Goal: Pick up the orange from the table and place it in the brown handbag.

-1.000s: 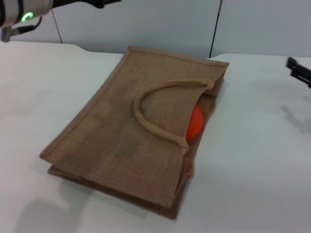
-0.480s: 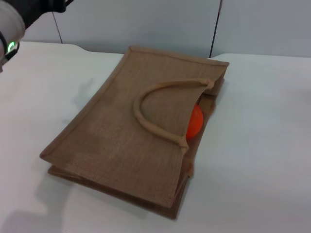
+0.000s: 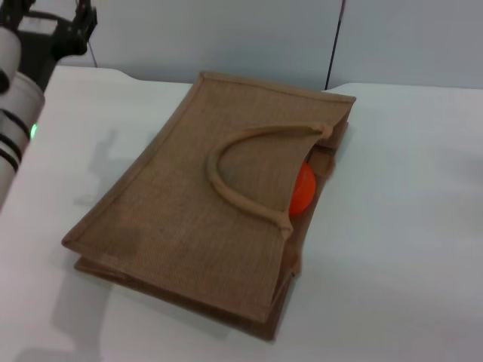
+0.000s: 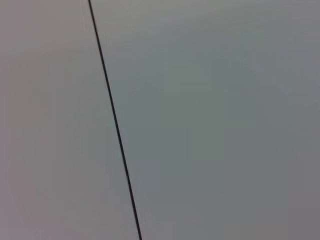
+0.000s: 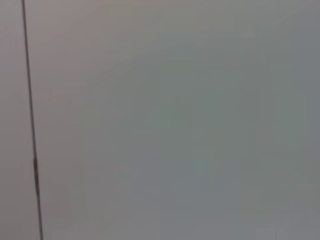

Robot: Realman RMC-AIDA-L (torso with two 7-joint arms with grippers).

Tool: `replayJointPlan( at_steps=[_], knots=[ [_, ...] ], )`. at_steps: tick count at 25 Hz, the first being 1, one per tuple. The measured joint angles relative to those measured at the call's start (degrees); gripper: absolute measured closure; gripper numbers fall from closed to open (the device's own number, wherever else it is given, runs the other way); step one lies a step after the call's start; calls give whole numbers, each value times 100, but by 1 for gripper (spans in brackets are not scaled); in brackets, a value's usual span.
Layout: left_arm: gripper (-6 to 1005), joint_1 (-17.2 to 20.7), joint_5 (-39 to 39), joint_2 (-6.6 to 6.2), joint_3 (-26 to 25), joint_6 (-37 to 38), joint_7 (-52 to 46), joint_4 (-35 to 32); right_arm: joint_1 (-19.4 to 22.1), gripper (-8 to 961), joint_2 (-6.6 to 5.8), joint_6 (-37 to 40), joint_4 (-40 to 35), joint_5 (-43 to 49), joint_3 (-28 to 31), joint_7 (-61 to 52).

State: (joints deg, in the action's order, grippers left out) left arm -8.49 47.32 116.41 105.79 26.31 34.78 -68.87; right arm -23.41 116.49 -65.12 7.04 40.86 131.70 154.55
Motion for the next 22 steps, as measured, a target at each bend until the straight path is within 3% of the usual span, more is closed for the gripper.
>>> replayJointPlan(
  at_steps=[9,22],
  knots=[
    [288,-403,-3,2,689,1114,-827,1366,-68,146,9,-354,-563,-18,2,500],
    [288,-130,15,18,1484,1178,-1011,1547,76,150,-16,-1242,-1016,-135,5,689]
  ],
)
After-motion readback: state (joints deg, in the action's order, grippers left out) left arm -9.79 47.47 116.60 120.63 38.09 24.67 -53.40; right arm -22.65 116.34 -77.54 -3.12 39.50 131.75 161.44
